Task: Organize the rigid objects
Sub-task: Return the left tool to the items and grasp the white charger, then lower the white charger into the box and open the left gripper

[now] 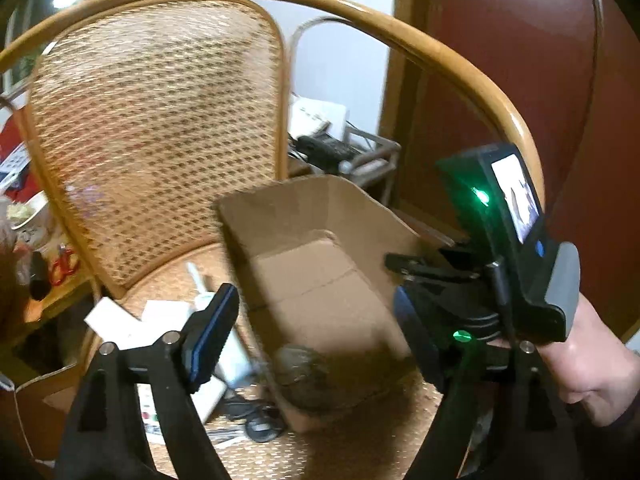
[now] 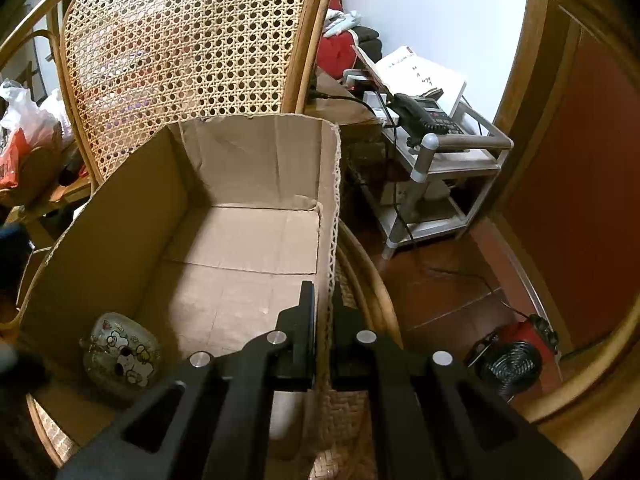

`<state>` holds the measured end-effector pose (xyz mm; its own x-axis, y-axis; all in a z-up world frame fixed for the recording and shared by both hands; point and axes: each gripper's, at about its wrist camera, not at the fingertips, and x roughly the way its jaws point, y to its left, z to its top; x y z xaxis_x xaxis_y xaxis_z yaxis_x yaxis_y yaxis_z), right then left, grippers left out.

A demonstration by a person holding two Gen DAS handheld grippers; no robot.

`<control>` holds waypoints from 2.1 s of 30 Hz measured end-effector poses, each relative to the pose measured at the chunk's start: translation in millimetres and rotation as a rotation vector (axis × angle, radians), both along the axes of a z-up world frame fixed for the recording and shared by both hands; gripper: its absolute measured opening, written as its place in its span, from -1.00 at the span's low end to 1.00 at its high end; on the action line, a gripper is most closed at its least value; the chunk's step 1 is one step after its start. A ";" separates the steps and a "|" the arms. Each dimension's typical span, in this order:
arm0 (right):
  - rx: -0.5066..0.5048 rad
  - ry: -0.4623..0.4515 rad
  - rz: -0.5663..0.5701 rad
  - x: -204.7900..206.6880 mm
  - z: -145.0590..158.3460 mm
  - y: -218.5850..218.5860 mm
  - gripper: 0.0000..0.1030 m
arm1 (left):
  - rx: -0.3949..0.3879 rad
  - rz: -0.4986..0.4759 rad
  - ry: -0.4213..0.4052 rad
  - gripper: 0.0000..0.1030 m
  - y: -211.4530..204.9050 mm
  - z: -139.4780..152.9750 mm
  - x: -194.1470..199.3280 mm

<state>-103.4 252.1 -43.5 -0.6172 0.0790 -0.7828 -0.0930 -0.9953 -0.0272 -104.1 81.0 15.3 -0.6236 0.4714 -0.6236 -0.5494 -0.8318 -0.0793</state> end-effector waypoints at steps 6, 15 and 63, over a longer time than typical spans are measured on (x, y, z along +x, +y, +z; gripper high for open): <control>0.004 -0.007 0.009 0.6 -0.9 -1.0 -0.87 | -0.001 0.091 -0.031 0.72 -42.3 -2.2 -12.7; 0.006 -0.009 0.009 1.8 -1.6 -1.0 -0.87 | -0.070 0.216 -0.061 0.82 -98.7 -27.2 -13.8; 0.037 -0.026 0.028 1.7 -1.6 -2.8 -0.87 | -0.299 0.170 -0.268 -0.03 -67.2 -113.5 -124.4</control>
